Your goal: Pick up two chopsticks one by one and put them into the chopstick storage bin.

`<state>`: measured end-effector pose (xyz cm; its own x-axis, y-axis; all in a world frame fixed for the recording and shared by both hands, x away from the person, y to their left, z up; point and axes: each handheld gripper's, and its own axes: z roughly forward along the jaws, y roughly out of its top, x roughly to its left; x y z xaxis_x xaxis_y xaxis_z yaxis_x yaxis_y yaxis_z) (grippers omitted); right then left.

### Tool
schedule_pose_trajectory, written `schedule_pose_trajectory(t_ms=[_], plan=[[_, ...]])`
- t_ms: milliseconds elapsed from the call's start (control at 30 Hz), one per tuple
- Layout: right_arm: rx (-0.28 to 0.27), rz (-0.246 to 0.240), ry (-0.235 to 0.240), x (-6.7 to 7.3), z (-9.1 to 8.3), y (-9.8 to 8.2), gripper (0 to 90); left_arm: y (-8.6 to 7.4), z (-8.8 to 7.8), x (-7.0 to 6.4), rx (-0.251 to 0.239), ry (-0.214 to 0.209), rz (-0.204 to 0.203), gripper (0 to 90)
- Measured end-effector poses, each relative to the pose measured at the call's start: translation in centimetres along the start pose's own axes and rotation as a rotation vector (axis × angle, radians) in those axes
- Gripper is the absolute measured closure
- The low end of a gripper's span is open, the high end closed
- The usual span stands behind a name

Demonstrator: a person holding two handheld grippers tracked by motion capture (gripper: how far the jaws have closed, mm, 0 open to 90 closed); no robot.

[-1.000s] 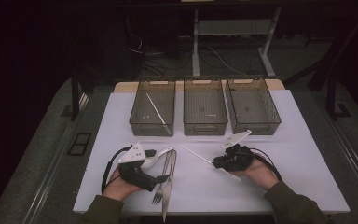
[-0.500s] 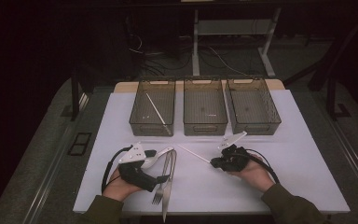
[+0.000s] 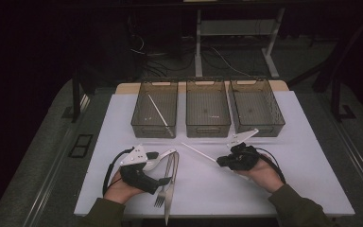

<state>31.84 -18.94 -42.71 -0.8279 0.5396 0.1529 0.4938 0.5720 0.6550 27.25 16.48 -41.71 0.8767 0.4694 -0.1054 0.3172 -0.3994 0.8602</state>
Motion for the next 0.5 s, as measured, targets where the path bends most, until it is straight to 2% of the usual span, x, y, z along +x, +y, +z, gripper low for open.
schedule_pose_trajectory(t_ms=[500], plan=[[-0.071, 0.02, -0.009, -0.4, -2.3, 1.3, 84.3, 0.0, 0.0, 0.0, -0.002, 0.005, 0.001, 1.2]])
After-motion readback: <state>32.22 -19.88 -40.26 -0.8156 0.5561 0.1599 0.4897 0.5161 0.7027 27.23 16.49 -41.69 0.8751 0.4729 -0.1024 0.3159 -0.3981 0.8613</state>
